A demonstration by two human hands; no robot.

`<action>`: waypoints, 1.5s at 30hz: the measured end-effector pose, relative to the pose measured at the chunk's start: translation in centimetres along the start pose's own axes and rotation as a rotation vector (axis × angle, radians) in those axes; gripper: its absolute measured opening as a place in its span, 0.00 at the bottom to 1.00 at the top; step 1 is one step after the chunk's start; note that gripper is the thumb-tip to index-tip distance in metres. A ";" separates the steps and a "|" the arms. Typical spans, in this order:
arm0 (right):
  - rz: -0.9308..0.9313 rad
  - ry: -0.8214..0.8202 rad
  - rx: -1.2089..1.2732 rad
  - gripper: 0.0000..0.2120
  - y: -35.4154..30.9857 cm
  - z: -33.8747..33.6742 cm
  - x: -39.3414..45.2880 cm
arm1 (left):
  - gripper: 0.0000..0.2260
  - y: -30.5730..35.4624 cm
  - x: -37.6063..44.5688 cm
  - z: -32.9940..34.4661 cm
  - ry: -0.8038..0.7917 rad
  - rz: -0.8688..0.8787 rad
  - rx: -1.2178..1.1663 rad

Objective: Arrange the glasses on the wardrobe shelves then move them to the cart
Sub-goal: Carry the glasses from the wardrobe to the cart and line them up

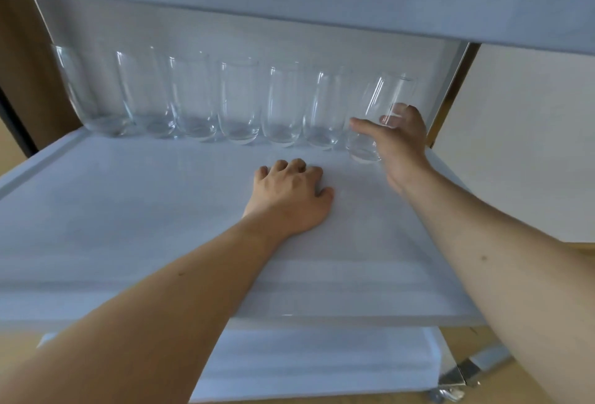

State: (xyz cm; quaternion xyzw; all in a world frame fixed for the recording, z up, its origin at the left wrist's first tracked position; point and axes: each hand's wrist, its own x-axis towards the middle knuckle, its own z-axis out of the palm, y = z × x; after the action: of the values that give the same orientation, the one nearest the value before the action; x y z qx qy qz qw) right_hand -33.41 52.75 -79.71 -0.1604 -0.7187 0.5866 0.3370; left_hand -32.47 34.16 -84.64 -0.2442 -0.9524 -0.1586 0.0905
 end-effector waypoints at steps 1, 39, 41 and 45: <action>0.014 0.008 0.007 0.42 0.2 0.0 0.7 | 0.19 0.0 0.0 0.1 0.005 0.003 0.001; -0.033 -0.144 -0.595 0.48 2.4 -2.7 -3.6 | 0.21 0.8 0.1 -0.8 -0.024 -0.012 0.016; -0.073 -0.184 -0.692 0.47 1.8 -3.5 -5.5 | 0.23 1.2 -0.1 -1.2 -0.008 0.000 0.038; -0.154 -0.244 -0.833 0.44 1.0 -4.7 -8.4 | 0.23 1.6 -0.3 -1.9 0.051 0.047 0.135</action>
State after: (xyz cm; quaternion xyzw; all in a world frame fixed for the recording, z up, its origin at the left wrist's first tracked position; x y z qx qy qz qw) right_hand -24.33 51.19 -82.77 -0.1579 -0.9383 0.2346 0.1992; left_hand -31.23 34.69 -82.58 -0.2557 -0.9523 -0.0980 0.1346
